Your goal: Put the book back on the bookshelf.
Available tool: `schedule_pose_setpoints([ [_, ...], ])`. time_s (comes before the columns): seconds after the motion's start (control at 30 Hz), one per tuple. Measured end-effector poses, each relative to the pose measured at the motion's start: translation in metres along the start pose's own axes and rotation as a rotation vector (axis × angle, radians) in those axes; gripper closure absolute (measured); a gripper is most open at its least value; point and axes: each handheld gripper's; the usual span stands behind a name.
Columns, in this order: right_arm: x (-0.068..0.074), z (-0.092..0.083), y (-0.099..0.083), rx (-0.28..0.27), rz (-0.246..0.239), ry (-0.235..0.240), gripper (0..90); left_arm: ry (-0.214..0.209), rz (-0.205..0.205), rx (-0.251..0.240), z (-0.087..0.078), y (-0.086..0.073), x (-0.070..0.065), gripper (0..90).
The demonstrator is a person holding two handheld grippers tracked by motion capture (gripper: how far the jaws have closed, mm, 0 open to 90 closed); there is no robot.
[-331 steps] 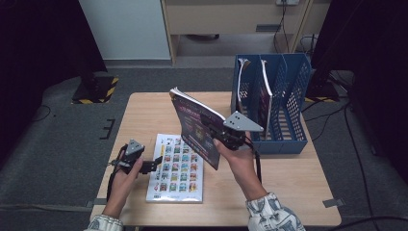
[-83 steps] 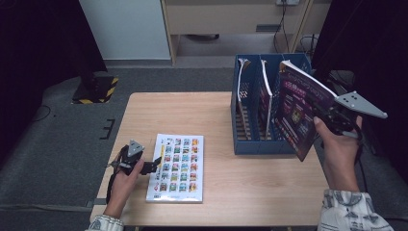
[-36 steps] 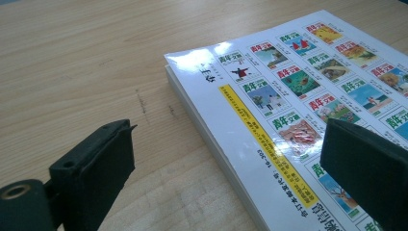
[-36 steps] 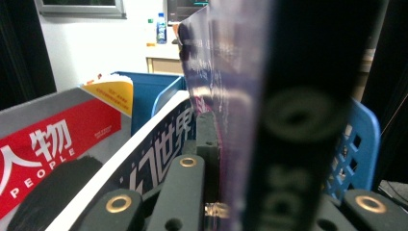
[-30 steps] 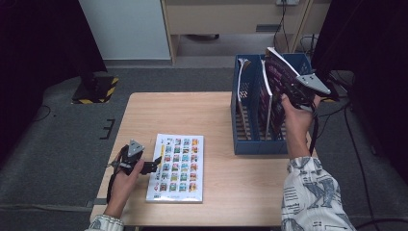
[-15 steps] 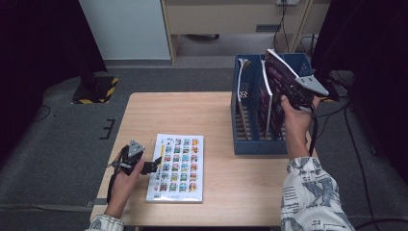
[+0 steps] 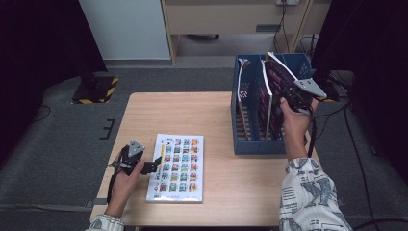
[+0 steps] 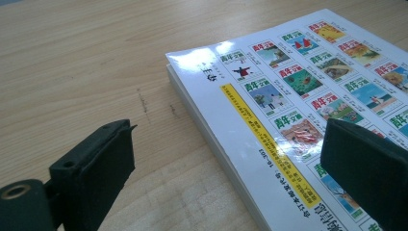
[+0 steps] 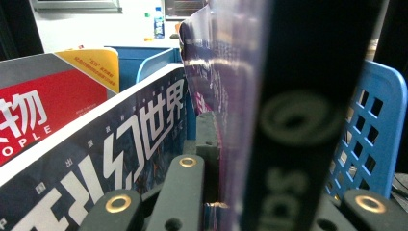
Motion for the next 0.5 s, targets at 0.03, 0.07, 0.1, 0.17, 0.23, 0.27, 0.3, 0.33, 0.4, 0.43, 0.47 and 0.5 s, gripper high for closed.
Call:
schedule_pose_setpoints([
  [0.03, 0.000, 0.000, 0.000, 0.002, -0.003, 0.000, 84.1, 0.000, 0.001, -0.002, -0.001, 0.000, 0.000, 4.4],
  [0.07, 0.001, 0.000, -0.001, 0.001, -0.003, -0.005, 84.1, 0.001, 0.000, -0.003, -0.001, 0.000, 0.000, 4.4],
  [0.1, 0.002, 0.000, -0.001, -0.001, -0.006, -0.006, 84.1, 0.002, -0.002, -0.005, -0.001, 0.000, 0.000, 4.4],
  [0.17, 0.003, 0.001, -0.002, -0.005, -0.010, -0.011, 84.1, 0.004, -0.004, -0.006, -0.002, 0.000, 0.000, 4.4],
  [0.23, 0.005, 0.002, -0.004, -0.005, -0.009, -0.013, 84.1, 0.005, -0.008, -0.010, -0.003, 0.000, 0.001, 4.4],
  [0.27, 0.006, 0.003, -0.005, -0.005, -0.009, -0.013, 84.1, 0.006, -0.008, -0.013, -0.003, 0.000, 0.001, 4.4],
  [0.3, 0.007, 0.004, -0.005, -0.005, -0.014, -0.016, 84.1, 0.006, -0.007, -0.014, -0.003, 0.001, 0.001, 4.4],
  [0.33, 0.009, 0.004, -0.005, -0.007, -0.018, -0.022, 84.2, 0.005, -0.007, -0.015, -0.004, 0.001, 0.001, 4.4],
  [0.4, 0.010, 0.005, -0.006, -0.013, -0.024, -0.022, 84.1, 0.004, -0.004, -0.012, -0.003, 0.000, 0.000, 4.4],
  [0.43, 0.011, 0.006, -0.006, -0.013, -0.024, -0.027, 84.1, 0.003, -0.002, -0.012, -0.003, 0.001, 0.000, 4.4],
  [0.47, 0.010, 0.007, -0.006, -0.012, -0.022, -0.026, 84.1, 0.002, -0.002, -0.014, -0.003, 0.001, 0.000, 4.4],
  [0.5, 0.010, 0.008, -0.006, -0.013, -0.021, -0.031, 84.1, 0.002, -0.001, -0.016, -0.003, 0.001, 0.000, 4.4],
])
Point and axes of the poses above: each handheld gripper's, and its own axes: z roughly forward along the jaws, y roughly out of its top, x roughly to its left
